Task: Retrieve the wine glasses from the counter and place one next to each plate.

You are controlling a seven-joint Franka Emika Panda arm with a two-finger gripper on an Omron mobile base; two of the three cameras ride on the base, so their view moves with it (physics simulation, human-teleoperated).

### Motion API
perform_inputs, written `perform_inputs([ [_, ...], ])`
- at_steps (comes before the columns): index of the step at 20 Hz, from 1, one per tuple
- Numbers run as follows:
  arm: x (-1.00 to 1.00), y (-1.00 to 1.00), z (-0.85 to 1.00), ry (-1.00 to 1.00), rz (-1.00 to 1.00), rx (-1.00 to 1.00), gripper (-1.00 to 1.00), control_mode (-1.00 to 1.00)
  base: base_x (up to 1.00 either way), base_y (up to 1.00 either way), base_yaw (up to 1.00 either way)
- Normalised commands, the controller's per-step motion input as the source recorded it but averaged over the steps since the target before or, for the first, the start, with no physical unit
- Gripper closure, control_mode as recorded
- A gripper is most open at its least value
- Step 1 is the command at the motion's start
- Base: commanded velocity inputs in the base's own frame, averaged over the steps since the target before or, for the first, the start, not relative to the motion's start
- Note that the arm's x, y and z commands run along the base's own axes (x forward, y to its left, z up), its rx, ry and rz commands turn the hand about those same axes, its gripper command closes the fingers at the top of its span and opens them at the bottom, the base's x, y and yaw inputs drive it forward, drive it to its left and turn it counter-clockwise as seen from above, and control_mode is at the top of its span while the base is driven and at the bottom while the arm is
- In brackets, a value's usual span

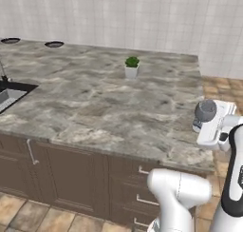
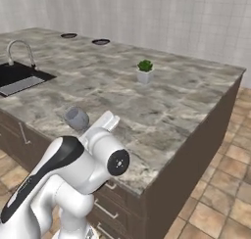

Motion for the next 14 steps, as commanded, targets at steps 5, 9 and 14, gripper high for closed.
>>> perform_inputs([
  [5, 0.0, 0.0, 0.0, 0.0, 0.0, 0.0, 1.0, 1.0, -0.26, -1.0, 0.03],
  [9, 0.0, 0.0, 0.0, 0.0, 0.0, 0.0, 1.0, 1.0, -0.22, -1.0, 0.01],
  [14, 0.0, 0.0, 0.0, 0.0, 0.0, 0.0, 1.0, 1.0, 0.0, -1.0, 0.03],
])
